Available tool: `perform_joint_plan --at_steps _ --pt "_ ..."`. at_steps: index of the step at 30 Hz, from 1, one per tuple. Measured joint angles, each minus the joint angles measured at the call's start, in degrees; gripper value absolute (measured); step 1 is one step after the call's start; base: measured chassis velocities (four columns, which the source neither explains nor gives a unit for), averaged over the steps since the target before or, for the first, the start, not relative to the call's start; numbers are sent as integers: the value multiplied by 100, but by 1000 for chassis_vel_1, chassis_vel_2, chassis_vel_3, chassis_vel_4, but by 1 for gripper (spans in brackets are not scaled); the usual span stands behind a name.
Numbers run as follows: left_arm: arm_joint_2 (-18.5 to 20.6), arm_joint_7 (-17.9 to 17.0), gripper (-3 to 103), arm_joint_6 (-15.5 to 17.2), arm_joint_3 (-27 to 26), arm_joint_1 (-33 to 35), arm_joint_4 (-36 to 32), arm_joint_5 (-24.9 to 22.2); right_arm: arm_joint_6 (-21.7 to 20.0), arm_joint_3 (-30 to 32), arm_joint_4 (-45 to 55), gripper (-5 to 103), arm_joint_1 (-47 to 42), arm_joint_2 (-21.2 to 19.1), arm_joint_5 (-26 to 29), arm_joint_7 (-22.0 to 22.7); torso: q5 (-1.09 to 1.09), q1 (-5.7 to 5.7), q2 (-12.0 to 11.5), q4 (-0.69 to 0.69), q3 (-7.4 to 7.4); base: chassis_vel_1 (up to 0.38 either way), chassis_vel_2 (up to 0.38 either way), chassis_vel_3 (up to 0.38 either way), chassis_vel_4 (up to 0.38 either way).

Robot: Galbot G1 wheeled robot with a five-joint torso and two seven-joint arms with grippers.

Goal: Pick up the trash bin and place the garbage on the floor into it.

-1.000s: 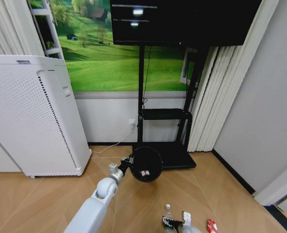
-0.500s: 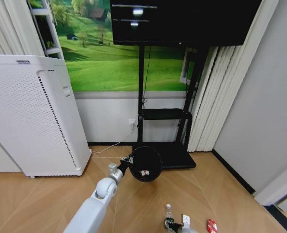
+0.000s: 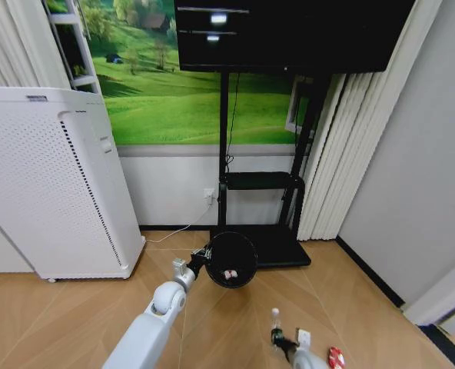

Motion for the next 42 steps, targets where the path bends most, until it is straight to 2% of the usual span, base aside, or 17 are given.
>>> perform_joint_plan --at_steps 2,3,6,7,9,10,14,16,18,19,21,29,31,36,38,41,42 --pt "-11 6 7 -3 -86 62 41 26 -23 383 556 21 45 -140 300 121 2 0 0 0 0 0 0 0 0" --pt "-11 6 7 -3 -86 62 41 26 -23 383 556 21 45 -140 300 121 2 0 0 0 0 0 0 0 0" --pt "-122 -2 7 -31 -179 120 209 62 -196 800 1501 21 44 -282 936 194 2 0 0 2 0 0 0 0 0" --pt "-122 -2 7 -31 -179 120 209 62 -196 800 1501 21 44 -282 936 194 2 0 0 2 0 0 0 0 0" --pt "-254 -13 7 -39 -128 134 336 74 -300 873 2323 21 19 -303 1316 251 1 0 0 1 0 0 0 0 0" --pt "-254 -13 7 -39 -128 134 336 74 -300 873 2323 21 19 -303 1316 251 1 0 0 1 0 0 0 0 0" --pt "-408 -70 7 -55 111 130 434 172 -484 535 3363 21 -80 -242 1513 341 0 0 0 0 0 0 0 0 0" --pt "-462 -89 7 -58 214 123 456 210 -592 319 3648 21 -128 -196 1523 346 1 0 0 0 0 0 0 0 0" --pt "-578 -110 7 -65 366 104 504 274 -702 -225 3895 21 -135 -140 1386 387 0 0 0 -1 0 0 0 0 0" --pt "-578 -110 7 -65 366 104 504 274 -702 -225 3895 21 -135 -140 1386 387 0 0 0 -1 0 0 0 0 0" --pt "-709 -130 7 -74 437 90 539 339 -683 -763 3778 21 -42 -140 1023 437 1 0 0 1 0 0 0 0 0" --pt "-796 -143 7 -80 476 74 527 379 -573 -1399 3259 20 126 -347 369 311 1 0 0 0 0 0 0 0 0" --pt "-796 -143 7 -80 466 89 512 384 -525 -1468 3055 31 229 -344 208 289 2 0 0 1 0 0 0 0 0" --pt "-794 -136 7 -95 461 99 503 394 -511 -1478 2978 42 307 -333 184 290 1 0 0 1 0 0 0 0 0" --pt "-781 -129 7 -109 451 98 501 396 -511 -1430 2966 53 350 -345 209 301 1 0 0 0 0 0 0 0 0" --pt "-773 -129 7 -109 442 98 494 396 -511 -1385 2965 59 353 -351 219 310 1 0 0 0 0 0 0 0 0" --pt "-768 -129 7 -109 438 98 483 394 -511 -1347 2965 65 347 -358 220 311 1 0 0 1 0 0 0 0 0"
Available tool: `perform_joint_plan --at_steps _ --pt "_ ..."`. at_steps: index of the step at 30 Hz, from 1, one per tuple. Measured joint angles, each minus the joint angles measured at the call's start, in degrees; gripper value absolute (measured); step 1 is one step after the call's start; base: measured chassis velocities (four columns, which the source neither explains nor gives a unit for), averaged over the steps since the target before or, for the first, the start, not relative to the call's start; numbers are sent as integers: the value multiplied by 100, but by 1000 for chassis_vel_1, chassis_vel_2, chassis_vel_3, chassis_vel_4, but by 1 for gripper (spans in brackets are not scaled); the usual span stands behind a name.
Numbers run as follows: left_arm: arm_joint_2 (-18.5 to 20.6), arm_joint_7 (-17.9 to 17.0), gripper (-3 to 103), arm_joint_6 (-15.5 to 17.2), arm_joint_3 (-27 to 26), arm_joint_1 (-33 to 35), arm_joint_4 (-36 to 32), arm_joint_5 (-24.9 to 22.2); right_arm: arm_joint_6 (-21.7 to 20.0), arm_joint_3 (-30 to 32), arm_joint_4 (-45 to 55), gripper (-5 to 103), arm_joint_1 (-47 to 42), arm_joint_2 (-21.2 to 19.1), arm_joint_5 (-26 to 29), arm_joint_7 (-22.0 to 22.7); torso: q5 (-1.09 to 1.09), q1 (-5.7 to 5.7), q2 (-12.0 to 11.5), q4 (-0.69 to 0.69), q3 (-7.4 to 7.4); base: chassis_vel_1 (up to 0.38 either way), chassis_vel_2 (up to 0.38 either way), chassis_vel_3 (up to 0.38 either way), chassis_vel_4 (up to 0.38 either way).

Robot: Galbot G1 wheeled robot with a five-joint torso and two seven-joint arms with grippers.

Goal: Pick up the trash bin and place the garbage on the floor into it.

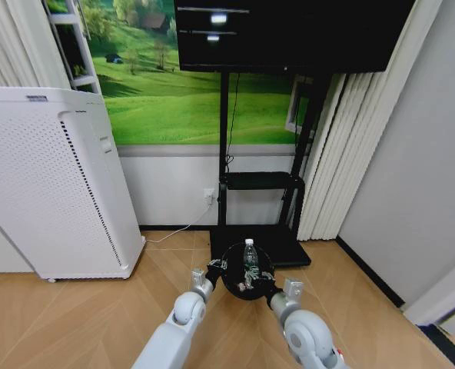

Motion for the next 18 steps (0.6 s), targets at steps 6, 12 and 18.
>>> perform_joint_plan --at_steps 6,12,18 --pt "-2 -15 7 0 12 33 -48 3 3 95 28 86 -55 19 -2 1 0 0 0 0 0 0 0 0 0" --pt "73 -50 7 16 -50 146 -201 3 228 526 159 100 -102 91 97 121 -1 0 0 -1 0 0 0 0 0" --pt "376 57 7 -4 -546 456 -464 118 692 1174 144 100 -439 138 -502 -3 -3 0 0 -2 0 0 0 0 0"
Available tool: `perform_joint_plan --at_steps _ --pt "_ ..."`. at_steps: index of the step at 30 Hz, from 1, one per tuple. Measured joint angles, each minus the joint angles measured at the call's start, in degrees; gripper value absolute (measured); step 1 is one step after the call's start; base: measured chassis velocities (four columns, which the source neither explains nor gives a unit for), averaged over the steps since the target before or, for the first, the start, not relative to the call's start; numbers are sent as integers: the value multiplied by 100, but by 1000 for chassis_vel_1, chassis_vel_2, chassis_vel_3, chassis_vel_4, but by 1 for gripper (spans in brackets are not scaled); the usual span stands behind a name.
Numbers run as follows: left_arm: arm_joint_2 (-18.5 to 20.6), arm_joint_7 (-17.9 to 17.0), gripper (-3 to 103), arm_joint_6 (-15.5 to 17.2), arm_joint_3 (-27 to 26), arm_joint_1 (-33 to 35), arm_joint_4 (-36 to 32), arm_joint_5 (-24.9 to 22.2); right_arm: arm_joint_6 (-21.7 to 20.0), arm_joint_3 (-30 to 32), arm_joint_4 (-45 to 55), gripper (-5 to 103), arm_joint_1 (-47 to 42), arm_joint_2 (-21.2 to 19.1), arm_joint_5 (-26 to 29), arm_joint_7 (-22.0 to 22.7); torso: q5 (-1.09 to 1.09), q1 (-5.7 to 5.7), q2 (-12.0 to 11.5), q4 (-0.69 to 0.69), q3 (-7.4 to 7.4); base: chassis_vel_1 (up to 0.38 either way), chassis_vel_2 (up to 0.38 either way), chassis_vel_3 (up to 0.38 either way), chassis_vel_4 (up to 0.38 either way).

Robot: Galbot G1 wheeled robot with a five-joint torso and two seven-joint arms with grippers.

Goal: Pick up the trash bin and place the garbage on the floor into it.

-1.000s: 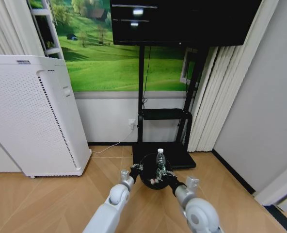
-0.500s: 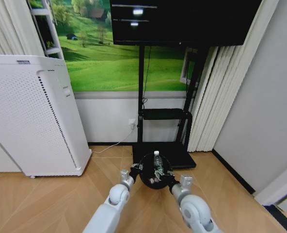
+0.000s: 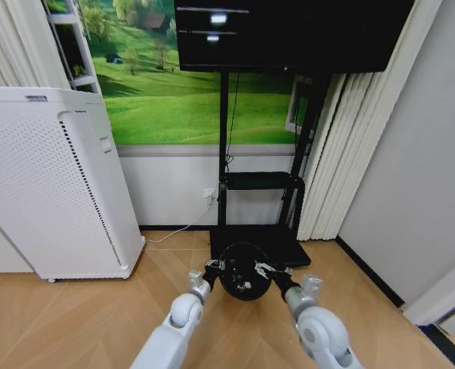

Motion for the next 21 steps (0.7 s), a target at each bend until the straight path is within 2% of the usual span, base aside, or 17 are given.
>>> perform_joint_plan --at_steps 3,4,7,8,10,15,21 --pt "424 96 7 97 -512 342 -469 -236 445 238 -460 100 -94 61 -824 -112 2 0 0 3 0 0 0 0 0" --pt "424 96 7 97 -512 342 -469 -236 445 238 -460 100 -94 61 -824 -112 2 0 0 3 0 0 0 0 0" --pt "803 176 7 151 -963 726 -938 -387 714 289 -1099 100 -61 86 -1503 -231 3 0 0 3 0 0 0 0 0" --pt "803 176 7 151 -963 726 -938 -387 714 289 -1099 100 -61 86 -1503 -231 3 0 0 3 0 0 0 0 0" --pt "998 223 7 166 -1230 1009 -1215 -455 810 358 -1448 100 -34 82 -1849 -560 3 0 0 3 0 0 0 0 0" --pt "1131 251 7 194 -1499 1318 -1540 -550 729 429 -1577 100 -63 9 -1881 -931 2 0 0 1 0 0 0 0 0" --pt "1199 258 7 208 -1634 1389 -1663 -586 627 454 -1553 100 -85 -57 -1782 -1034 2 0 0 1 0 0 0 0 0"
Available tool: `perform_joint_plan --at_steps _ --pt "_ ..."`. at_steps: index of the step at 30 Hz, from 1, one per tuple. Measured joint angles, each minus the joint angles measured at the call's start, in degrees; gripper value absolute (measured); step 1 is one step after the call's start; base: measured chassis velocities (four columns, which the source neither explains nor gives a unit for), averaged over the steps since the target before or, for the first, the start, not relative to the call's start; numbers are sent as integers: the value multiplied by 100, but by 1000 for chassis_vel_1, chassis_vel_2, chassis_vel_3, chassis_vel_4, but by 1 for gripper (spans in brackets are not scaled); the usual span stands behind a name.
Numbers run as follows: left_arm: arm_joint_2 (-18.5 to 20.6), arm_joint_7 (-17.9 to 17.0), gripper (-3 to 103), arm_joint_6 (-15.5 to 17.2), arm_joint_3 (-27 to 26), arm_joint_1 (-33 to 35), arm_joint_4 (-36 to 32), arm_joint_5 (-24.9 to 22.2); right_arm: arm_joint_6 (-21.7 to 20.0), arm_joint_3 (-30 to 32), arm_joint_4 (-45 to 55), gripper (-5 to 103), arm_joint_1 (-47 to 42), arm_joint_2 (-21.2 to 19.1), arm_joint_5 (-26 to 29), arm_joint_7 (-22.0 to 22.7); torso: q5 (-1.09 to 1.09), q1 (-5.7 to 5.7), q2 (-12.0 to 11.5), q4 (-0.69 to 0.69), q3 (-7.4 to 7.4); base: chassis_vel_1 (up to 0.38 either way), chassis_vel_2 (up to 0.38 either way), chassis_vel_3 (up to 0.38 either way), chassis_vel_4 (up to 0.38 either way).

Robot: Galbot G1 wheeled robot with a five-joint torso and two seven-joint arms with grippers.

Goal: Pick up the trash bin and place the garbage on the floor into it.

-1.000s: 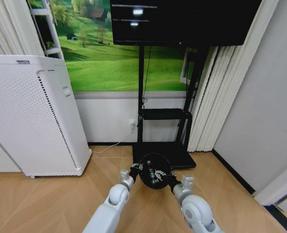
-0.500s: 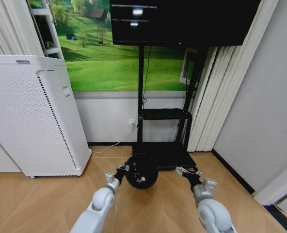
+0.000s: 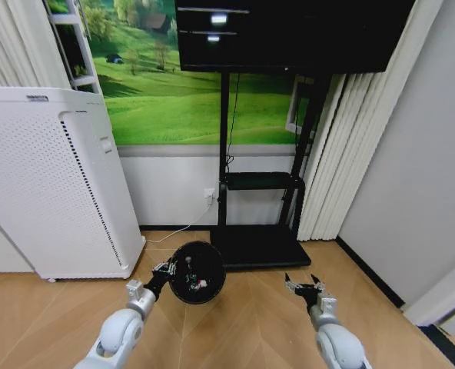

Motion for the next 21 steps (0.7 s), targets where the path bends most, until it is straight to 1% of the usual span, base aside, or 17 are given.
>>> perform_joint_plan --at_steps 10,16,21 --pt "-46 -3 7 4 1 -69 110 10 -100 -7 111 100 -42 -7 60 -86 0 0 0 1 0 -5 -22 0 23" --pt "-75 2 7 -6 11 -83 138 12 -108 -51 112 100 -12 -2 79 -77 1 0 0 0 0 -55 -118 42 127" --pt "-79 12 7 -16 6 -94 158 8 -117 -94 113 100 3 16 80 -63 1 0 0 0 0 -119 -140 118 131"
